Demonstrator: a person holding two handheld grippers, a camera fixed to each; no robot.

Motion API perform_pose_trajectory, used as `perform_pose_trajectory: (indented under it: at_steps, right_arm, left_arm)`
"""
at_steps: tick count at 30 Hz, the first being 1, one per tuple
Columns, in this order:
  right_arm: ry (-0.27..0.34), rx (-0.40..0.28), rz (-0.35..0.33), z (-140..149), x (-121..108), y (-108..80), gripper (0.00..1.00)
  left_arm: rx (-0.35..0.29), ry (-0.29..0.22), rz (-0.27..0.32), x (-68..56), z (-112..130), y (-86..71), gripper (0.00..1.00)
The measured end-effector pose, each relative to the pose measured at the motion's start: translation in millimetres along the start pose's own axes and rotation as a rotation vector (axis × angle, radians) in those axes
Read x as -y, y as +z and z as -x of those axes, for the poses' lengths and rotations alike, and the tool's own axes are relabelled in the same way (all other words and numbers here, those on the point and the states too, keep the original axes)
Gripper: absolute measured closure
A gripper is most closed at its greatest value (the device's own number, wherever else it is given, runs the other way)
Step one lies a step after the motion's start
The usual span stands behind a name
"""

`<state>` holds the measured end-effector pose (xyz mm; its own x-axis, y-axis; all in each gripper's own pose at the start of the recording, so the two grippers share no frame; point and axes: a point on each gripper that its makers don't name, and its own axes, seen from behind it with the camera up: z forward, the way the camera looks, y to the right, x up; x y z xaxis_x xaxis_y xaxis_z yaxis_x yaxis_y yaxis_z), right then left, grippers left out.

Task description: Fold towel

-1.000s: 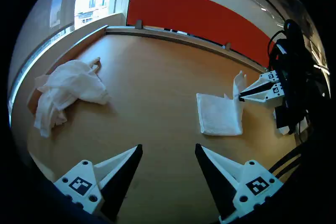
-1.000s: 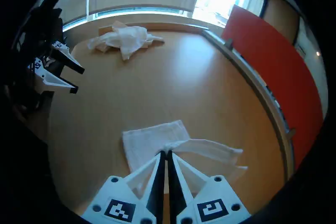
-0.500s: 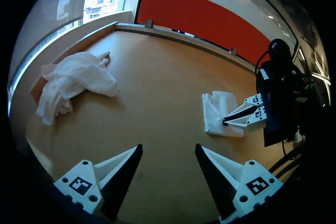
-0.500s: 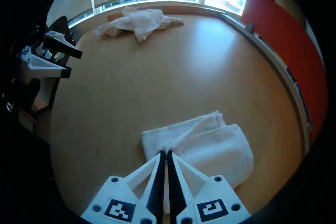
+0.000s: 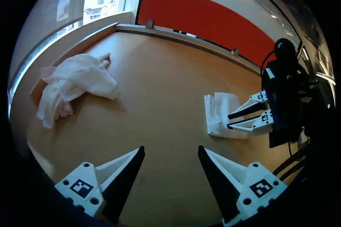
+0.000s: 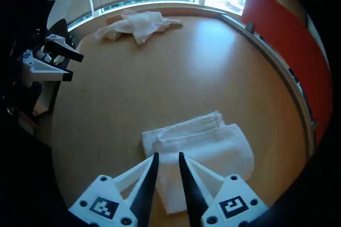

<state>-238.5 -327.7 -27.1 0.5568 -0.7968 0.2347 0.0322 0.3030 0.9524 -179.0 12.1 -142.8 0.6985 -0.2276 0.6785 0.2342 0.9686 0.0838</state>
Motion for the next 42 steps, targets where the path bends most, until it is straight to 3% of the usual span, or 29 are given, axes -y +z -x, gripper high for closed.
perform_pose_trajectory:
  at_steps: [3, 7, 17, 35, 42]
  right_arm:
    - [0.012, -0.005, 0.008, 0.9, -1.2, -3.0, 0.32]
    - [0.027, -0.009, 0.019, 4.2, -2.9, -6.3, 0.25]
    - [0.059, -0.011, 0.042, 17.3, -4.6, -16.7, 0.25]
    - [0.148, 0.032, 0.090, 75.1, -5.7, -42.7, 0.25]
    - [0.170, 0.039, 0.102, 86.4, -5.9, -44.6, 0.25]
  left_arm:
    - [0.000, 0.001, 0.000, -0.3, 0.4, 0.1, 0.07]
    - [-0.001, 0.000, 0.003, -1.5, -0.1, -0.2, 0.07]
    - [-0.002, 0.012, 0.010, -5.8, -2.7, -0.1, 0.07]
    - [0.003, 0.032, 0.022, -13.5, -4.0, 3.0, 0.07]
    - [0.007, 0.039, 0.025, -16.0, -3.0, 4.2, 0.07]
